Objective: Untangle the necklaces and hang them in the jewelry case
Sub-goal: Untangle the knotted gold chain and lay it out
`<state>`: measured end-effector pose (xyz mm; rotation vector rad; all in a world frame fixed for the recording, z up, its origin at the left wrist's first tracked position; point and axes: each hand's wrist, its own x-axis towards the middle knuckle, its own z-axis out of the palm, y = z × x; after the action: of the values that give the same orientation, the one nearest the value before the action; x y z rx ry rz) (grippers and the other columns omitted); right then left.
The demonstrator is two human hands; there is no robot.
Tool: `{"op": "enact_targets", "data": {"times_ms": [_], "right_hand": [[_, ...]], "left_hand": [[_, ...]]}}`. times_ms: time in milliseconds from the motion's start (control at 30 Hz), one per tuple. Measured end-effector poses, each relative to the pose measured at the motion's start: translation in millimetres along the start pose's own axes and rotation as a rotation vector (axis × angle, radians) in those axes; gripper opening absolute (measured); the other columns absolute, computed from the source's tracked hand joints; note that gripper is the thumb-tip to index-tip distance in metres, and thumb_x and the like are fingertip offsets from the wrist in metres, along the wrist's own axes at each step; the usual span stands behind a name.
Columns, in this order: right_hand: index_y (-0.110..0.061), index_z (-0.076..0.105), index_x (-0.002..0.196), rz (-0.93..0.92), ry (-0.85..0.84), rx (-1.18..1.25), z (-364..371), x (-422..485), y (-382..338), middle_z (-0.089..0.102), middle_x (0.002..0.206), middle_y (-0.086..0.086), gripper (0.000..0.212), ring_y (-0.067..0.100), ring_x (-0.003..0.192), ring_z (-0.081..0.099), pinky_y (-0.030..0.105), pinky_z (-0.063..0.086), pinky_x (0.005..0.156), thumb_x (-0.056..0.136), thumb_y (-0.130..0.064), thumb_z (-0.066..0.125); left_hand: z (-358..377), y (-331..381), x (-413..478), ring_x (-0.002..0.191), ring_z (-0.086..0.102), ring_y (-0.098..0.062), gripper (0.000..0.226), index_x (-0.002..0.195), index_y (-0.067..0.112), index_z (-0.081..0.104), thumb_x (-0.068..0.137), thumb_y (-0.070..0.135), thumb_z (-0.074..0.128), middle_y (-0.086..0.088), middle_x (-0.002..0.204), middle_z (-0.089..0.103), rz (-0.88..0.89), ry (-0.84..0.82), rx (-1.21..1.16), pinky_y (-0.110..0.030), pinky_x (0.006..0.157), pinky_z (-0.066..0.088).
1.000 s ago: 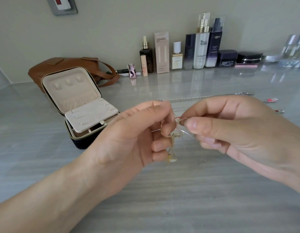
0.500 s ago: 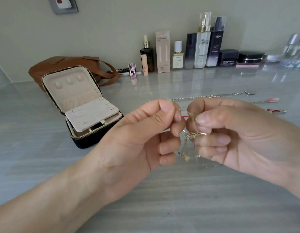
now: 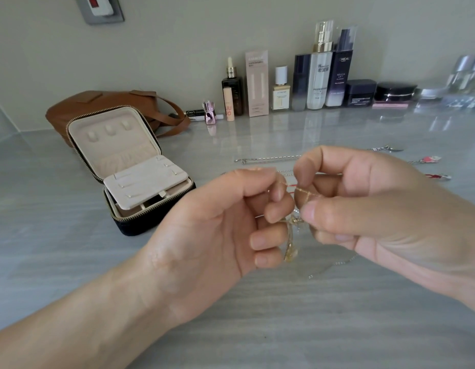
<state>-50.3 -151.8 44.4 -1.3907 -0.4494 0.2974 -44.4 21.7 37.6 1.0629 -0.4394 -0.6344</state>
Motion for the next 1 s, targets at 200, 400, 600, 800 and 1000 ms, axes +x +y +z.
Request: {"op": "enact_targets", "data": {"times_ms": [200, 400, 600, 800, 1000], "right_hand": [[-0.022, 0.062, 0.065, -0.001, -0.066, 0.073, -3, 0, 2, 0.044, 0.053, -0.003, 0.025, 0.006, 0.039, 0.031, 0.017, 0.028, 0.040, 0.055, 0.001, 0.063], [-0.018, 0.060, 0.065, 0.012, -0.090, 0.220, -9, 0, 2, 0.044, 0.057, 0.002, 0.019, 0.008, 0.041, 0.038, 0.017, 0.030, 0.040, 0.050, -0.008, 0.057], [-0.023, 0.062, 0.064, -0.066, -0.040, 0.135, -11, 1, 1, 0.057, 0.061, 0.000, 0.020, 0.007, 0.043, 0.042, 0.016, 0.034, 0.040, 0.051, -0.007, 0.063], [-0.027, 0.060, 0.063, -0.100, 0.034, -0.017, -9, 1, -3, 0.061, 0.064, 0.001, 0.031, 0.007, 0.047, 0.042, 0.020, 0.029, 0.046, 0.059, 0.003, 0.064], [-0.026, 0.059, 0.066, -0.125, 0.026, -0.047, -8, 1, -4, 0.060, 0.064, 0.002, 0.033, 0.006, 0.048, 0.045, 0.018, 0.030, 0.045, 0.056, 0.004, 0.067]], "left_hand": [[1, 2, 0, 0.046, 0.036, -0.009, 0.012, 0.064, 0.018, 0.056, 0.072, 0.026, 0.054, 0.005, 0.061, 0.046, 0.010, 0.026, 0.033, -0.022, 0.047, 0.032], [0, 3, 1, 0.041, 0.035, -0.010, 0.008, 0.058, 0.016, 0.058, 0.066, 0.018, 0.061, 0.002, 0.054, 0.045, 0.068, 0.174, 0.241, -0.022, 0.041, 0.032], [7, 1, -2, 0.039, 0.035, -0.009, 0.010, 0.060, 0.017, 0.066, 0.067, 0.015, 0.060, 0.003, 0.052, 0.046, 0.056, 0.250, 0.402, -0.018, 0.040, 0.034], [8, 1, 0, 0.038, 0.035, -0.007, 0.011, 0.066, 0.017, 0.072, 0.064, 0.014, 0.061, 0.005, 0.047, 0.044, 0.088, 0.308, 0.451, -0.018, 0.039, 0.035], [6, 1, 1, 0.039, 0.040, -0.007, 0.009, 0.068, 0.016, 0.072, 0.064, 0.014, 0.063, 0.006, 0.047, 0.051, 0.175, 0.353, 0.583, -0.020, 0.041, 0.038]]}}
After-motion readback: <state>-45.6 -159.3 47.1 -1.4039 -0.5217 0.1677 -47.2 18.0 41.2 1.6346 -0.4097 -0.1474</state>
